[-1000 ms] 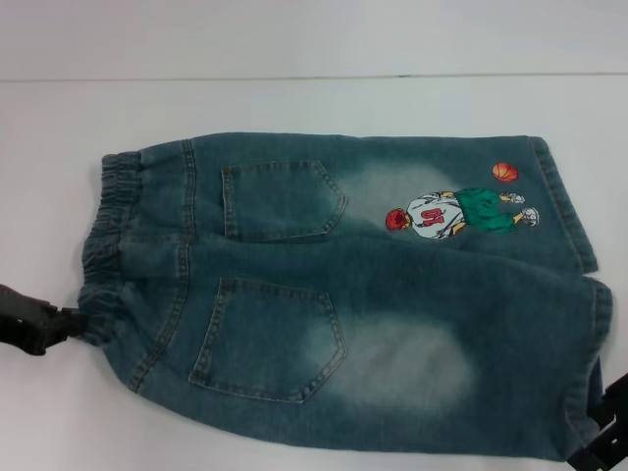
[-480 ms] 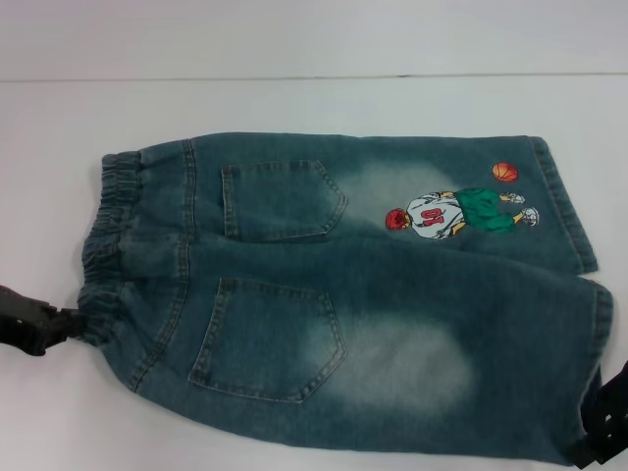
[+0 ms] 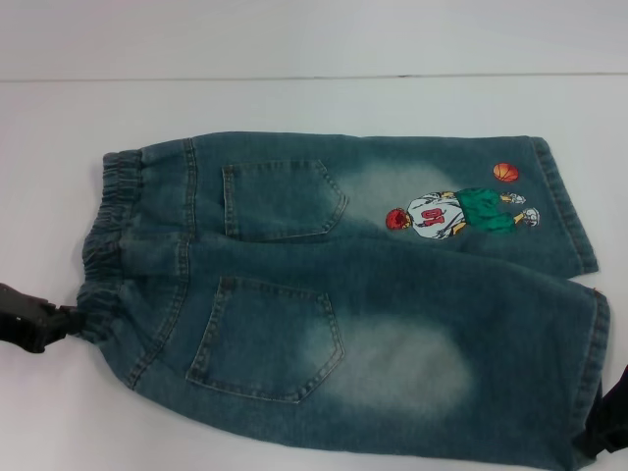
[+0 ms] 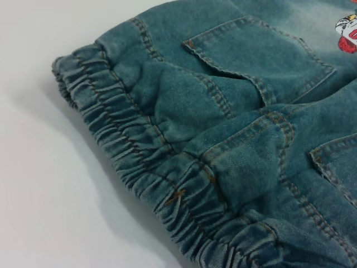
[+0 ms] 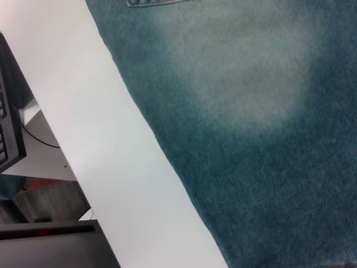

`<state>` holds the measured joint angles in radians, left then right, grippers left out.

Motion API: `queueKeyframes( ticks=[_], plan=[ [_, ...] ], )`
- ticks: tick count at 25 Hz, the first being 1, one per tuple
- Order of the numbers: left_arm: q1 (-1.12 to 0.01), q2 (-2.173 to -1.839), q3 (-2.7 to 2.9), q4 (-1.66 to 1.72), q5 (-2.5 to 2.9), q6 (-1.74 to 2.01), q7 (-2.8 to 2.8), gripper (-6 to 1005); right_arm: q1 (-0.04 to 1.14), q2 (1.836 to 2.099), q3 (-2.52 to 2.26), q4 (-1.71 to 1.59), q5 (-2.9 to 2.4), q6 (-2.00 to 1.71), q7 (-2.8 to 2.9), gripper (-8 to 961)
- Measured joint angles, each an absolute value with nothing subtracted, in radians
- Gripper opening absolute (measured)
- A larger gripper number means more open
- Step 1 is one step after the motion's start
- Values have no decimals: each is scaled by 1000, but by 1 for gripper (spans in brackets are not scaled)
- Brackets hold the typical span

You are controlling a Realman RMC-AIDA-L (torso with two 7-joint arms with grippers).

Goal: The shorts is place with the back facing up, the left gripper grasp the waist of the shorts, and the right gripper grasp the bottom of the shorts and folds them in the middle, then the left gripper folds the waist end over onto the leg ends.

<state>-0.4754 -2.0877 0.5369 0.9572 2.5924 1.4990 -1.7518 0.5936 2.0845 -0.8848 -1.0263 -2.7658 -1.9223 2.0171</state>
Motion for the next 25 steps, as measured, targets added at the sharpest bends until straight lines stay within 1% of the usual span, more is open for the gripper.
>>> queueKeyframes(
  ticks=[8,19,25],
  plan=[
    [-479,-2088,537,955,2590,1497,-1752,58,594,2085,-886,-1027,-2770,-1904,2020,31],
    [-488,-2084,527,943,2563,1496,-1755,59,569,2083,-769,-1040,-2731,-1940,1878,26],
    [-488,-2075,478,950,2493,1502,-1762,60,544,2061,-655,-1044,-2592,-1936,1745,25]
  ],
)
